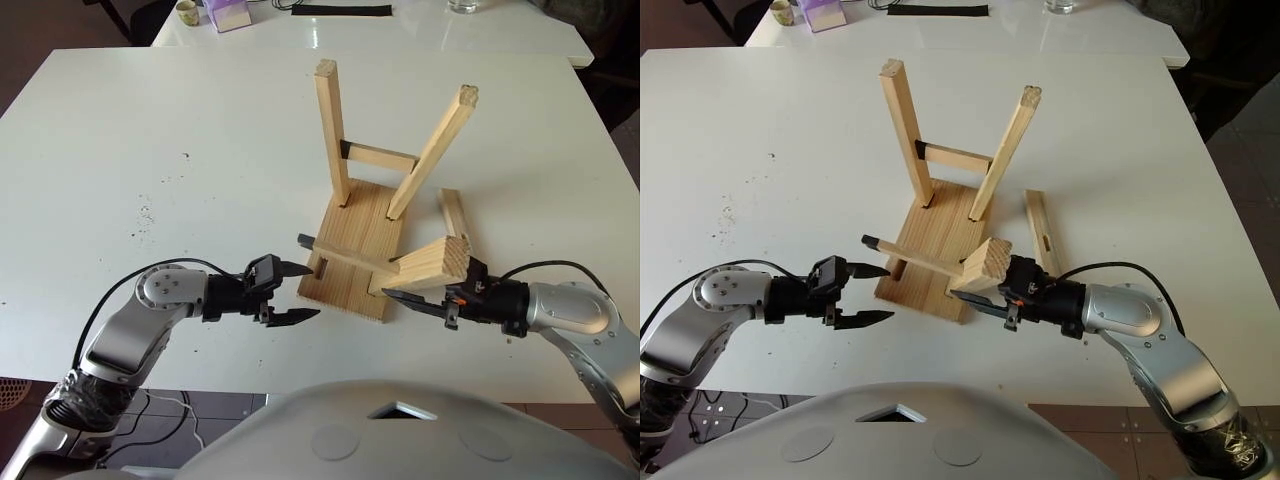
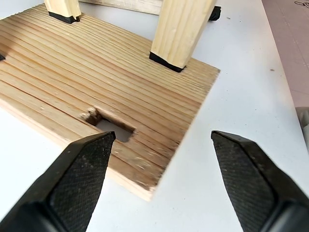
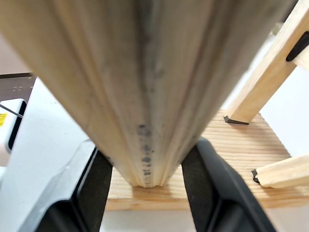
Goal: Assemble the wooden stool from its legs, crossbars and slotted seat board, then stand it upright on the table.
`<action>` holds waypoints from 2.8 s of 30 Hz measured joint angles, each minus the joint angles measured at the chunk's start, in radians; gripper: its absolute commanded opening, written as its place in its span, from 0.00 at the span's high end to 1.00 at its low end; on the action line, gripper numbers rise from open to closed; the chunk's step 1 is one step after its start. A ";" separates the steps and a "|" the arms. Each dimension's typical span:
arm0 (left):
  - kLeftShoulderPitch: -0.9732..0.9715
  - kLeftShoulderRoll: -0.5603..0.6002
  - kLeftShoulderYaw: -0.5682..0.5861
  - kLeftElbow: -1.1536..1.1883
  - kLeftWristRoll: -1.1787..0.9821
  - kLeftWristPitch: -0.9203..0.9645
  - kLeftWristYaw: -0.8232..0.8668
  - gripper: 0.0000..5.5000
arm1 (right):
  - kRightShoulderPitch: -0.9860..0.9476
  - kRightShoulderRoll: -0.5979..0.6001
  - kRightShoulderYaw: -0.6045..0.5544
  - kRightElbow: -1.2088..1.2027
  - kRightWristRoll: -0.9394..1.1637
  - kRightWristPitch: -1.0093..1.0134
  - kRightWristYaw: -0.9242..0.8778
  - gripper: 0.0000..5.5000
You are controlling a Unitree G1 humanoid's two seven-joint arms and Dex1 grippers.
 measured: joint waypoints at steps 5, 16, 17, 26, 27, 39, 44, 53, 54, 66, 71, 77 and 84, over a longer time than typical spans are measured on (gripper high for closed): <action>-0.008 -0.014 -0.009 0.000 0.000 0.017 0.002 0.33 | -0.040 0.017 0.022 0.059 0.003 -0.029 0.025 0.63; -0.055 -0.043 -0.039 0.005 -0.001 0.037 -0.005 0.33 | -0.359 -0.062 -0.003 0.325 0.111 0.096 0.280 0.63; -0.054 -0.043 -0.039 0.005 -0.002 0.037 -0.006 0.33 | -0.371 -0.071 -0.002 0.341 0.106 0.090 0.301 0.63; -0.049 -0.043 -0.039 0.008 -0.002 0.036 -0.008 0.33 | -0.343 -0.082 0.038 0.403 -0.001 -0.020 0.347 0.47; -0.049 -0.043 -0.039 0.008 -0.002 0.036 -0.010 0.33 | -0.342 -0.082 0.037 0.398 -0.005 -0.022 0.344 0.47; 0.086 -0.060 0.027 -0.067 -0.019 0.038 0.077 0.33 | 0.038 -0.199 -0.314 0.155 -0.082 -0.004 0.266 0.33; 0.165 -0.081 0.085 -0.112 -0.042 0.040 0.139 0.33 | 0.122 0.009 -0.347 -0.020 -0.117 0.277 -0.085 0.30; 0.194 -0.114 0.109 -0.151 -0.044 0.075 0.220 0.33 | 0.125 0.229 -0.299 -0.119 -0.106 0.627 -0.396 0.30; 0.182 -0.114 0.109 -0.150 -0.045 0.083 0.219 0.33 | 0.131 0.240 -0.287 -0.111 -0.109 0.631 -0.410 0.30; 0.140 -0.147 0.143 -0.142 -0.087 0.106 0.252 0.33 | 0.182 0.244 -0.243 0.035 -0.201 0.485 -0.441 0.37; 0.125 -0.172 0.189 -0.142 -0.116 0.108 0.292 0.33 | 0.184 0.219 -0.276 0.067 -0.203 0.452 -0.401 0.51; 0.117 -0.198 0.270 -0.142 -0.174 0.109 0.330 0.33 | 0.107 0.194 -0.320 0.076 -0.151 0.454 -0.336 0.67; -0.052 -0.153 0.483 -0.104 -0.390 0.185 0.333 0.33 | 0.109 0.173 -0.315 0.088 -0.117 0.459 -0.273 0.86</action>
